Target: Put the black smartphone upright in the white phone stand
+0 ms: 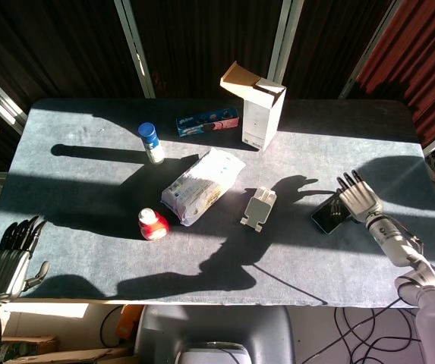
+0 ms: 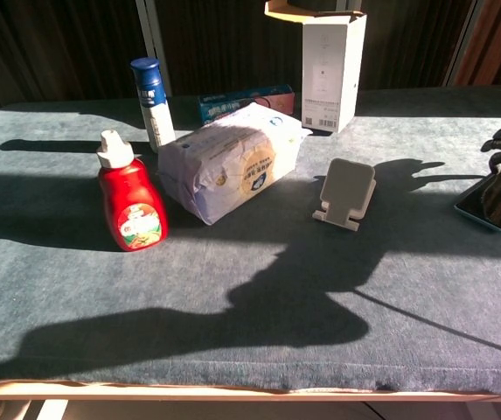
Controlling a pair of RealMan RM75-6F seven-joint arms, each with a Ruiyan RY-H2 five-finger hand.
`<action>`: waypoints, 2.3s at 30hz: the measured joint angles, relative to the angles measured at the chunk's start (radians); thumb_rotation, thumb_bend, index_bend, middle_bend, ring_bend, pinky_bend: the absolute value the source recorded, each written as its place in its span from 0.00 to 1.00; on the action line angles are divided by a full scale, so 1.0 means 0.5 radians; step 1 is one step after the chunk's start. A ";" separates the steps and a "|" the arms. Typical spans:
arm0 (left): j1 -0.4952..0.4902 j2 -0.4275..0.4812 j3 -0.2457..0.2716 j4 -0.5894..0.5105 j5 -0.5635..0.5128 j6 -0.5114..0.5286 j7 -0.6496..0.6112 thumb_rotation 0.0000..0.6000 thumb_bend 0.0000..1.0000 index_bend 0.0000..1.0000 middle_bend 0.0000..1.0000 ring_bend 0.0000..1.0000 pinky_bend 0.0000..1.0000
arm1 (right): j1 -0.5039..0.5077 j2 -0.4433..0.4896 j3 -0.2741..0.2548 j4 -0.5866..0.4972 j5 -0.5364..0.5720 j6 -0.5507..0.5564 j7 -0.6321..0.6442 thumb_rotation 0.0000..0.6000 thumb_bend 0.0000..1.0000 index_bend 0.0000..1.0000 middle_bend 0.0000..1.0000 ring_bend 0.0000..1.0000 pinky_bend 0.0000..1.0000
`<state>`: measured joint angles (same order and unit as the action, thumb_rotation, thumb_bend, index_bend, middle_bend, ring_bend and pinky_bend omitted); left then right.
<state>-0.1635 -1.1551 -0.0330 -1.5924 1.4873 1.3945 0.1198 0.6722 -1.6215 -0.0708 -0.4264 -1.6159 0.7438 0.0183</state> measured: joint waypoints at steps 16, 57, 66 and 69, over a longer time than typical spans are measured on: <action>-0.003 -0.003 0.001 0.000 -0.012 -0.002 0.010 1.00 0.37 0.00 0.00 0.00 0.00 | 0.034 -0.032 0.002 0.005 0.027 -0.040 -0.071 1.00 0.32 0.36 0.19 0.02 0.19; 0.009 0.010 0.015 -0.002 0.025 0.040 -0.020 1.00 0.37 0.00 0.00 0.00 0.00 | -0.090 0.167 0.022 -0.575 0.139 0.106 -0.014 1.00 0.36 0.75 0.40 0.23 0.34; 0.005 0.007 0.014 -0.006 0.014 0.025 0.004 1.00 0.37 0.00 0.00 0.00 0.00 | -0.106 0.153 0.033 -0.551 0.171 0.061 0.344 1.00 0.36 0.77 0.46 0.35 0.41; 0.005 0.006 0.014 -0.009 0.013 0.026 0.010 1.00 0.37 0.00 0.00 0.00 0.00 | -0.118 0.126 0.017 -0.495 0.161 0.058 0.461 1.00 0.36 0.81 0.50 0.39 0.47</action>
<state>-0.1611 -1.1520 -0.0258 -1.5971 1.4939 1.4074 0.1247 0.6133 -1.5587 -0.0621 -0.6737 -1.5352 0.7725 0.2486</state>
